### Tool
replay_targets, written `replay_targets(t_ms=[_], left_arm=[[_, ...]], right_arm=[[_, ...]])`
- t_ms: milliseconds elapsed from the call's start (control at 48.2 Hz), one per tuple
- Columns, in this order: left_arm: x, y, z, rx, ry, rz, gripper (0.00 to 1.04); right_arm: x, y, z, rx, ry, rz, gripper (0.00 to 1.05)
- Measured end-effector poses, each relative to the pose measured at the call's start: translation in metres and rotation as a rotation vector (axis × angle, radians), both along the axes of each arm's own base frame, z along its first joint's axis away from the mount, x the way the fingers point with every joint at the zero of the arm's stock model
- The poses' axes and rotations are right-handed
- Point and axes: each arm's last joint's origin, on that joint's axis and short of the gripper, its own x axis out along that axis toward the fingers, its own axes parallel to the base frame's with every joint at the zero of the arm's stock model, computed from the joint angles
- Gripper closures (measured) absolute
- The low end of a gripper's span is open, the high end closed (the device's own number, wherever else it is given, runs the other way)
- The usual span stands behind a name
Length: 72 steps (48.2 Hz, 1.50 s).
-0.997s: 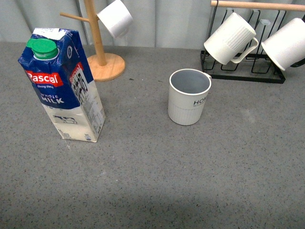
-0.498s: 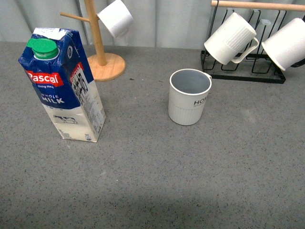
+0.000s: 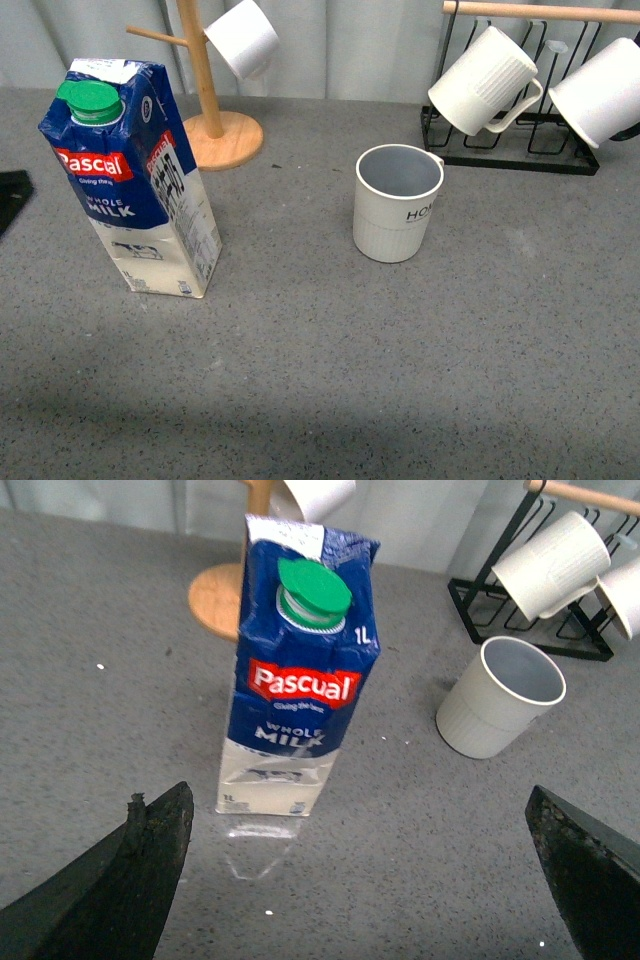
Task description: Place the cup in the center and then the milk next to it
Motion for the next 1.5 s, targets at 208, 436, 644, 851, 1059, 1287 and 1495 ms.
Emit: replay_targets(t_ms=[208,436,644,851,1059,1287,1495], left_arm=[[0.023,-0.022,-0.028,0.030,0.105,-0.056,0.06],[0.046,-0.036,-0.042,0.056,0.137,-0.058,0.06],[0.066,-0.039,-0.050,0.101,0.127,-0.010,0.06],[0.075,-0.033,-0.057,0.151,0.130,0.043,0.06],[0.079,-0.027,-0.060,0.159,0.138,0.072,0.06],[0.092,-0.024,-0.060,0.132,0.131,0.098,0.06],[0.102,-0.024,-0.060,0.127,0.128,0.107,0.06]], right_arm=[[0.000,0.000,0.000,0.000,0.000,0.000,0.09],[0.000,0.000,0.000,0.000,0.000,0.000,0.09],[0.000,0.000,0.000,0.000,0.000,0.000,0.09],[0.000,0.000,0.000,0.000,0.000,0.000,0.09],[0.000,0.000,0.000,0.000,0.000,0.000,0.09],[0.000,0.000,0.000,0.000,0.000,0.000,0.09],[0.000,0.000,0.000,0.000,0.000,0.000,0.09]])
